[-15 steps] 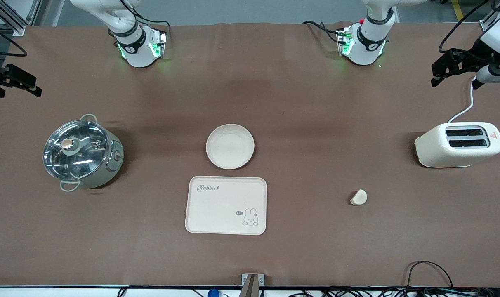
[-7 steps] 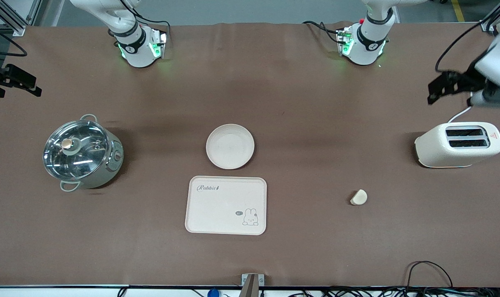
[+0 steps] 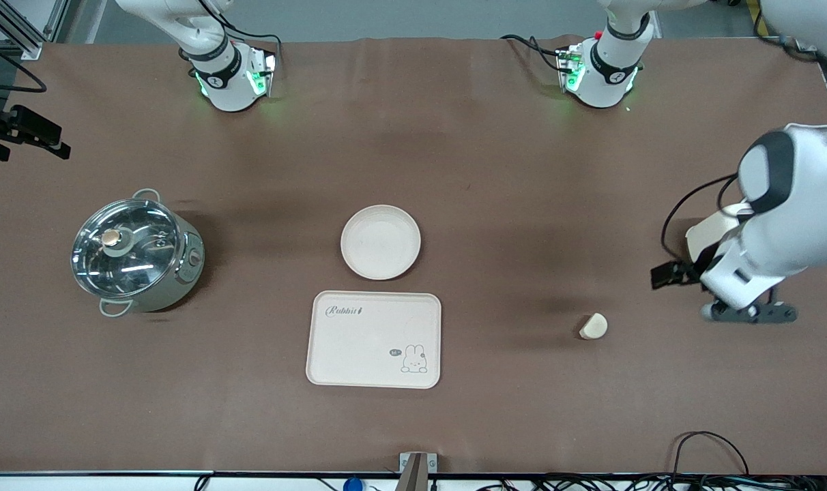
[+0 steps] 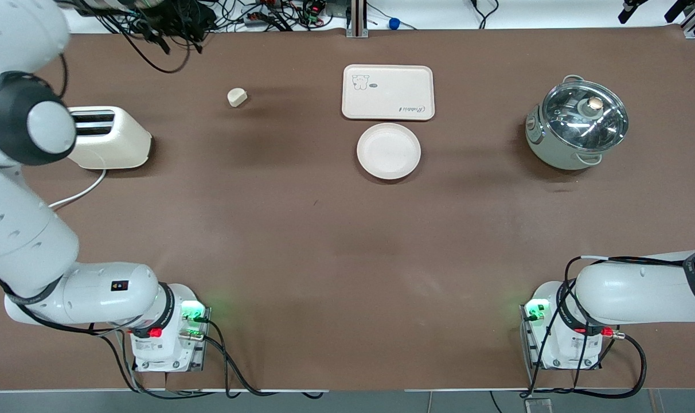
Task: Place bun in plate and plate on tray
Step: 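Reach the left gripper down toward the small white bun, then close the left gripper on the bun and lift it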
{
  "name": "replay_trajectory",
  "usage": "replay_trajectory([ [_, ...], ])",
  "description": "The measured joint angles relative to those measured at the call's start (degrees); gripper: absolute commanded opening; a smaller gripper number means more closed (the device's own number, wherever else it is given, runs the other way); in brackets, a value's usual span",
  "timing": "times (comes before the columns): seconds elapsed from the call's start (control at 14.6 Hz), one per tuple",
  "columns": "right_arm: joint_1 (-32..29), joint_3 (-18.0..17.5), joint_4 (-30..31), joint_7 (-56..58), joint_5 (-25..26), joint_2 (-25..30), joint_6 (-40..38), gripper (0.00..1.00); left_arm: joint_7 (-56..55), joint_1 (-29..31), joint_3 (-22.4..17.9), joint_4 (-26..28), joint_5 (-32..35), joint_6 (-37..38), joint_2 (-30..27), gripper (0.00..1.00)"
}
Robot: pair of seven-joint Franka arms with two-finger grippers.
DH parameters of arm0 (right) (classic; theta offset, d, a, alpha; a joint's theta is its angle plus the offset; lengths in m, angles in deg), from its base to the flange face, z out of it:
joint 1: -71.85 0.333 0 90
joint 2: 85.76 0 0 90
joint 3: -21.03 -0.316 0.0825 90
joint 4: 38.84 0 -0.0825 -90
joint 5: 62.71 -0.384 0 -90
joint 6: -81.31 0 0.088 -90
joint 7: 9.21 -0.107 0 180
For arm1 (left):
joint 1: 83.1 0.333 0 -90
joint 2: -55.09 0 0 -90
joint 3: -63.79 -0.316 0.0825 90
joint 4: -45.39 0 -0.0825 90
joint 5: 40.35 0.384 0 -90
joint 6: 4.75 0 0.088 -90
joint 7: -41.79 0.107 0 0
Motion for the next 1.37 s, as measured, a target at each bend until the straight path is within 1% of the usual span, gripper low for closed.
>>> replay_trajectory([
  [0.14, -0.01, 0.05, -0.02, -0.05, 0.00, 0.00, 0.00, 1.00, -4.40, -0.15, 0.10, -0.07, 0.00, -5.28, 4.53, 0.99],
  [0.34, -0.02, 0.10, 0.00, -0.16, 0.00, -0.01, -0.08, 1.00, -11.49, -0.71, 0.74, -0.21, -0.01, -11.25, 9.42, 0.85],
  [0.55, -0.03, 0.18, -0.01, -0.16, 0.00, -0.01, -0.16, 1.00, -14.75, -1.49, 1.63, -0.36, -0.06, -16.27, 13.65, 0.79],
  [0.69, -0.03, 0.18, -0.01, -0.17, 0.00, -0.01, -0.21, 1.00, -15.26, -1.93, 1.76, -0.40, -0.08, -18.92, 16.13, 0.71],
  [0.82, -0.03, 0.18, -0.01, -0.17, 0.00, -0.01, -0.39, 1.00, -15.35, -2.10, 1.77, -0.45, -0.12, -20.63, 18.13, 0.61],
  [1.03, -0.04, 0.19, 0.01, -0.18, 0.00, -0.01, -0.49, 1.00, -15.36, -2.14, 1.81, -0.49, -0.17, -21.06, 19.50, 0.39],
  [1.17, -0.04, 0.20, 0.01, -0.18, 0.00, -0.01, -0.39, 1.00, -15.36, -2.34, 1.85, -0.52, -0.34, -21.06, 19.72, 0.13],
  [1.23, -0.04, 0.21, 0.01, -0.18, 0.00, -0.01, -0.32, 1.00, -15.36, -2.47, 1.86, -0.52, -0.36, -21.06, 19.86, 0.06],
  [1.3, -0.04, 0.22, 0.01, -0.18, 0.00, -0.01, -0.29, 1.00, -15.36, -2.54, 1.86, -0.53, -0.36, -21.06, 20.03, 0.01],
  [1.37, -0.04, 0.23, 0.01, -0.18, 0.00, -0.01, -0.29, 1.00, -15.37, -2.56, 1.86, -0.55, -0.36, -21.07, 20.14, 0.00],
])
